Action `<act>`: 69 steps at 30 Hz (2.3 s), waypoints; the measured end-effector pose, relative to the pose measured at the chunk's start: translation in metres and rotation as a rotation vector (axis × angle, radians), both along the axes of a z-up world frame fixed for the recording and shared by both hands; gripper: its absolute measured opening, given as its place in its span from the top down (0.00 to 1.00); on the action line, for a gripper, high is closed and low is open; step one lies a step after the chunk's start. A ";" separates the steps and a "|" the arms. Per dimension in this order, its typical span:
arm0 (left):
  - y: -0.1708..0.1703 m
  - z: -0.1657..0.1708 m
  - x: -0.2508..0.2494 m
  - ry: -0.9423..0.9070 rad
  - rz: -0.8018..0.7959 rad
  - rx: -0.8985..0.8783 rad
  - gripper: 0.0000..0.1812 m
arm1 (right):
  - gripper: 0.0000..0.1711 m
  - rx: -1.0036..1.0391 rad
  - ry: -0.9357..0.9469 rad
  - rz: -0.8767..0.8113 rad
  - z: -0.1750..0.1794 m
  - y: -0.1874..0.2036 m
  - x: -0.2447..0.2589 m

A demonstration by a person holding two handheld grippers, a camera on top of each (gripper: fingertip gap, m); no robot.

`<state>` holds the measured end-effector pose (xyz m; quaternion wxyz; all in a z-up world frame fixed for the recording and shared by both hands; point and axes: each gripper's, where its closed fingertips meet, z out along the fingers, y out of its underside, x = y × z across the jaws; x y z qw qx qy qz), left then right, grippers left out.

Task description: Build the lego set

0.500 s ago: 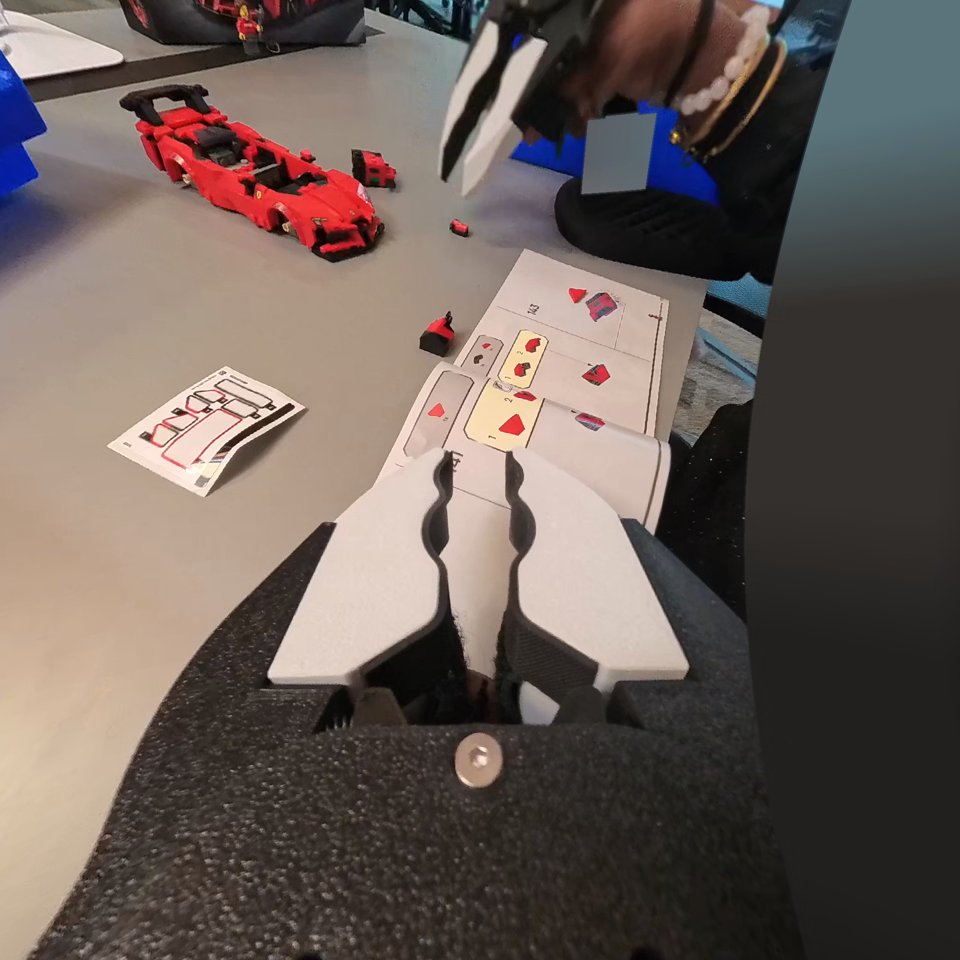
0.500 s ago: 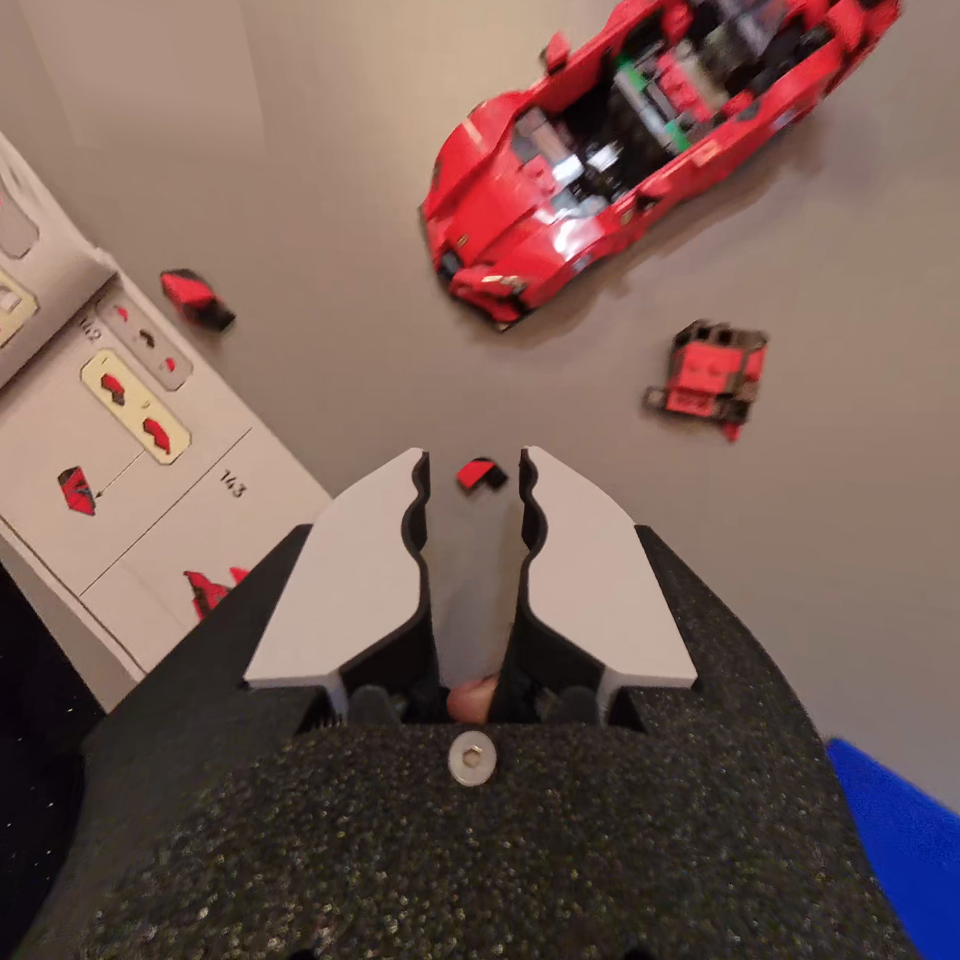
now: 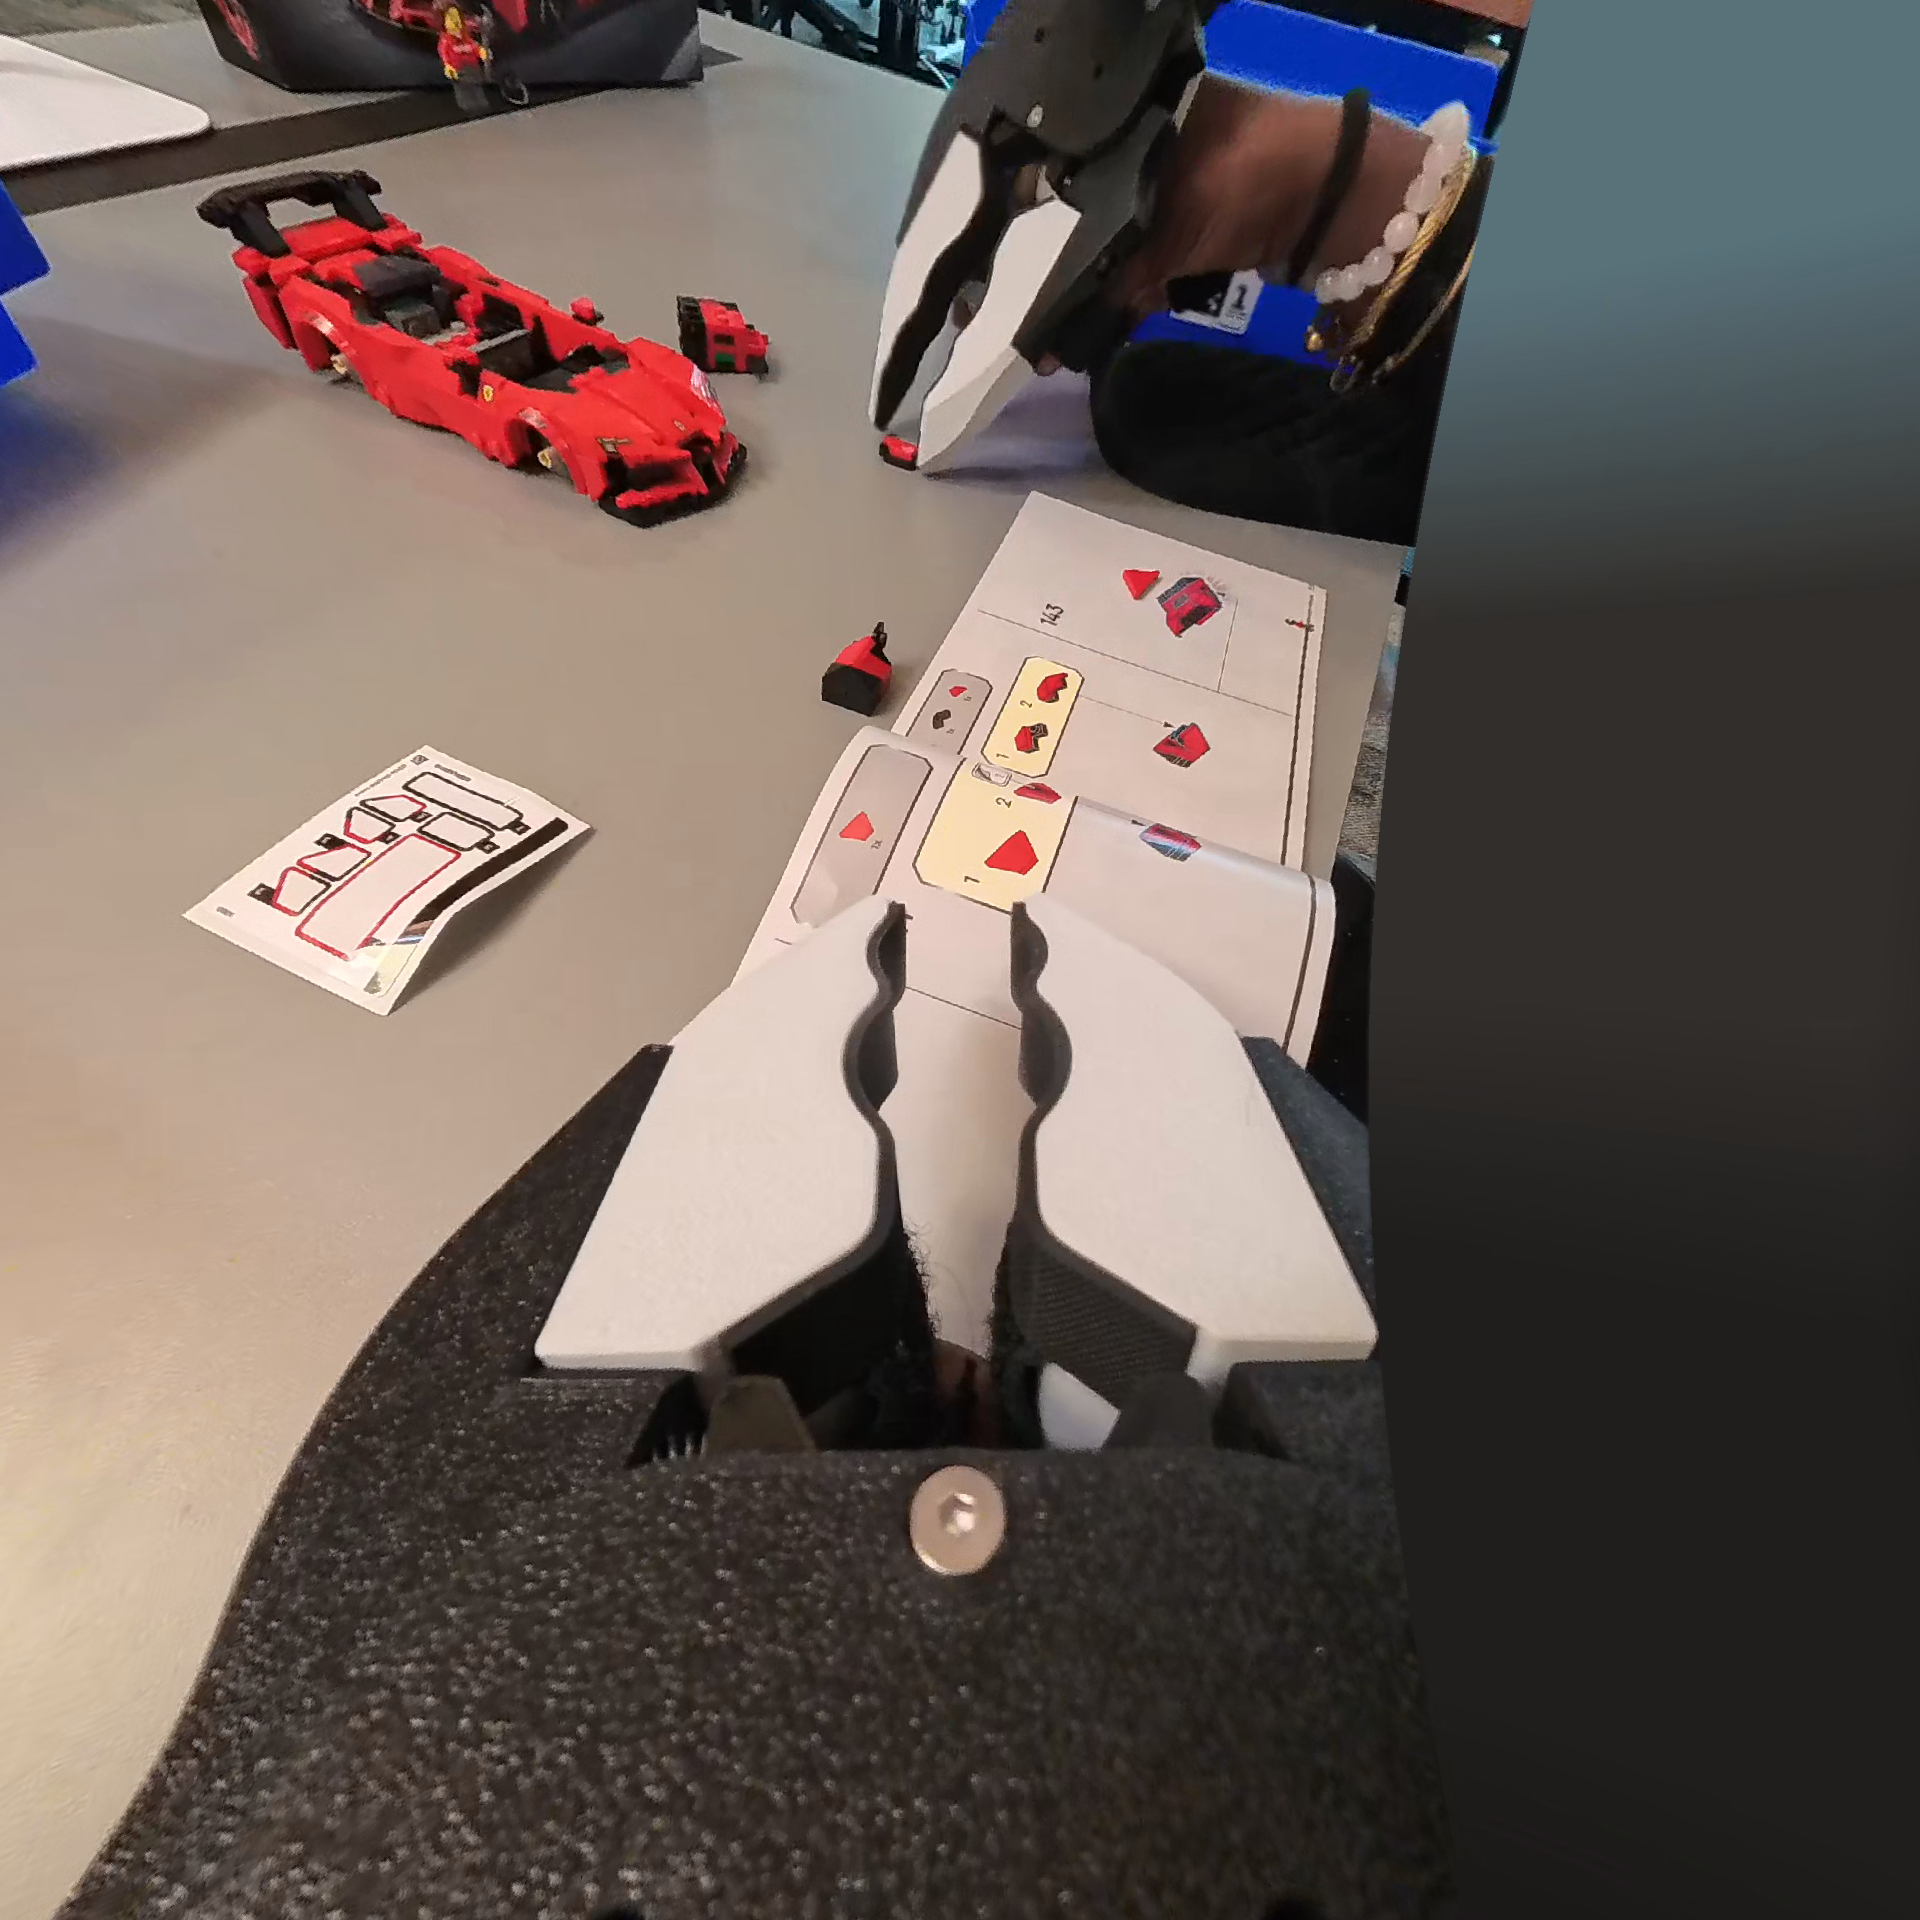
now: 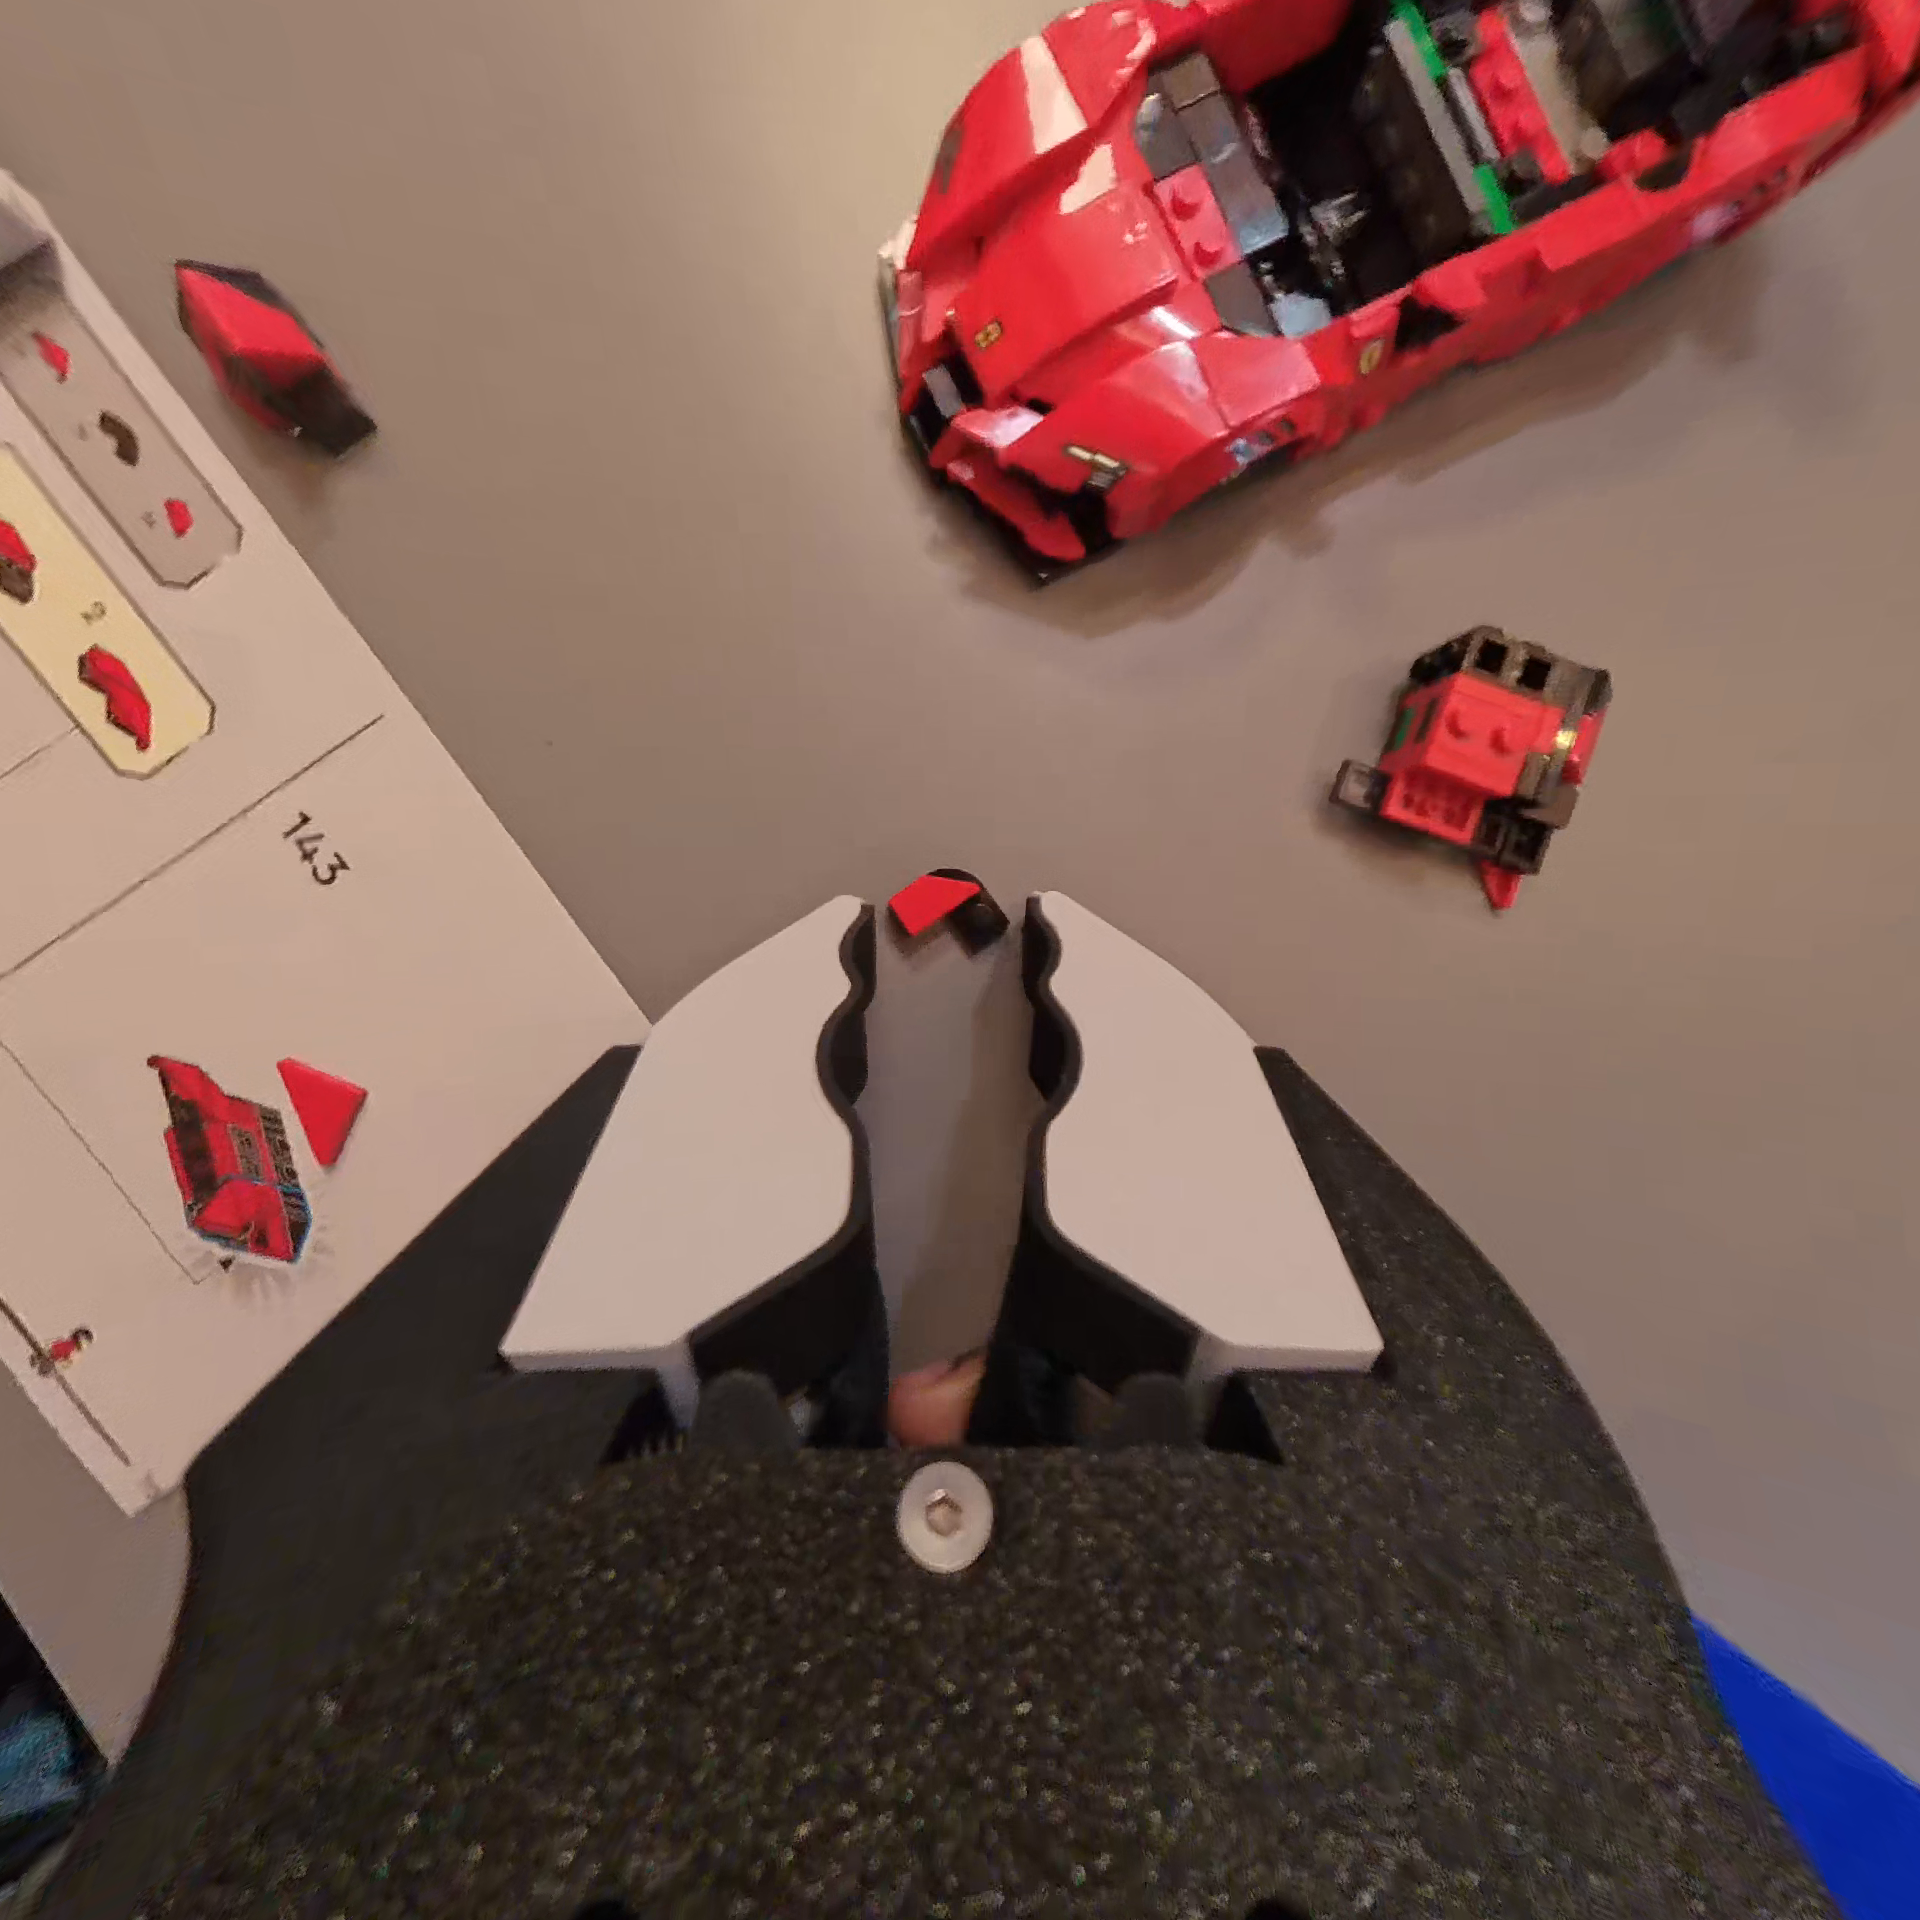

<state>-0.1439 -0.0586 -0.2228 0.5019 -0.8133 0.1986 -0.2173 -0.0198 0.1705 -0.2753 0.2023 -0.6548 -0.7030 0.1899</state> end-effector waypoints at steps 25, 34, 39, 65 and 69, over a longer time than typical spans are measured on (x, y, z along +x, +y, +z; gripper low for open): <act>0.000 0.000 0.005 0.019 -0.015 0.011 0.89 | 0.88 -0.099 0.003 -0.070 0.001 -0.148 -0.005; 0.001 0.004 0.013 0.024 -0.034 0.022 0.89 | 0.81 -0.129 0.049 0.025 0.010 -0.151 0.008; 0.002 0.004 0.019 0.042 -0.044 0.020 0.89 | 0.86 -0.141 0.079 0.071 0.015 -0.146 0.020; 0.008 0.008 0.038 0.050 -0.094 0.028 0.89 | 0.96 -0.041 0.156 0.037 0.010 -0.109 0.035; 0.008 0.009 0.043 0.042 -0.111 0.027 0.89 | 0.96 -0.084 0.199 0.071 0.016 -0.131 0.024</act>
